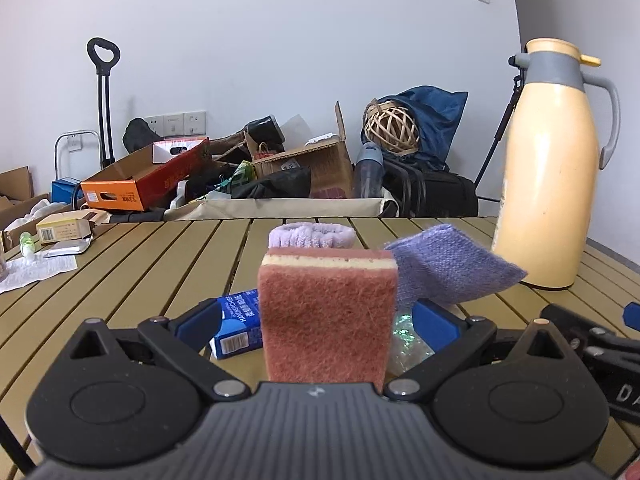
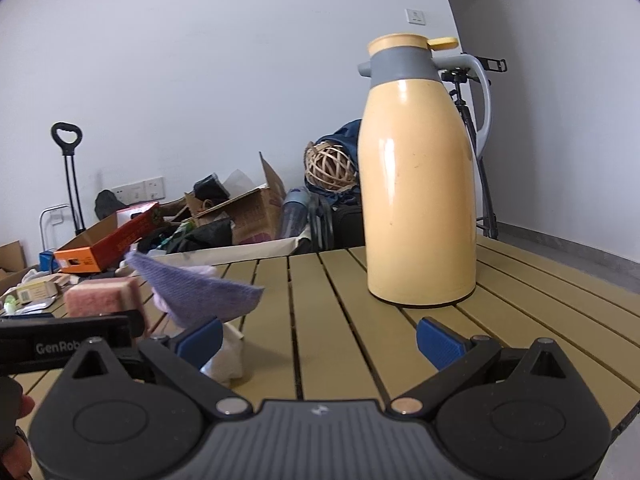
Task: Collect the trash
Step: 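Close the left gripper on the pink sponge while the right gripper reaches the purple cloth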
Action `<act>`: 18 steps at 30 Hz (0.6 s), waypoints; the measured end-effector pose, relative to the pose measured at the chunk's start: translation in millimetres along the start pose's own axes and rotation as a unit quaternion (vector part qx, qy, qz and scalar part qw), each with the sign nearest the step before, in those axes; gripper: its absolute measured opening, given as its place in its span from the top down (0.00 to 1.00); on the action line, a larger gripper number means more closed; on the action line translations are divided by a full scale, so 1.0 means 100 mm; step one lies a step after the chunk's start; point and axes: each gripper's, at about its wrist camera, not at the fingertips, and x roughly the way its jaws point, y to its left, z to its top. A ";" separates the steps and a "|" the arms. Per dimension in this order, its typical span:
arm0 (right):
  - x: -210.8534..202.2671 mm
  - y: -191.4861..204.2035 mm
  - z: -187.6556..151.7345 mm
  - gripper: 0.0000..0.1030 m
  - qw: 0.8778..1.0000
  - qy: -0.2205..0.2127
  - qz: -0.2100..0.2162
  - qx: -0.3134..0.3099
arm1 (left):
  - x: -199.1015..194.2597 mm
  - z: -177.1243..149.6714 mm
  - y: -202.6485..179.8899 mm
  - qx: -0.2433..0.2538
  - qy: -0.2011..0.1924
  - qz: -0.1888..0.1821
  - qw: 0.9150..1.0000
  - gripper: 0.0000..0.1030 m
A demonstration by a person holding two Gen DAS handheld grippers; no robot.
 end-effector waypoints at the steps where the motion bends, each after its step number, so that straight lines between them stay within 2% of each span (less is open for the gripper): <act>1: 0.02 -0.01 0.00 0.00 1.000 0.001 -0.001 0.004 | 0.04 0.01 0.01 -0.003 0.004 -0.004 1.000 0.00; 4: 0.08 -0.03 0.00 0.00 1.000 0.005 -0.001 0.014 | 0.08 0.02 0.05 -0.016 0.009 -0.016 1.000 0.01; 5: 0.09 -0.03 0.00 0.00 1.000 0.006 -0.001 0.015 | 0.08 0.02 0.06 -0.020 0.009 -0.019 1.000 0.06; 7: 0.10 -0.02 -0.01 0.00 1.000 0.008 0.000 0.016 | 0.11 0.02 0.07 -0.020 0.017 -0.022 0.999 0.32; 13: 0.10 0.03 0.00 0.00 1.000 0.008 0.010 0.018 | 0.02 0.00 0.08 -0.022 0.007 -0.019 1.000 0.32; 18: 0.11 0.08 0.02 0.00 0.999 0.010 0.022 0.030 | -0.09 0.03 0.09 0.000 -0.013 0.002 1.000 0.32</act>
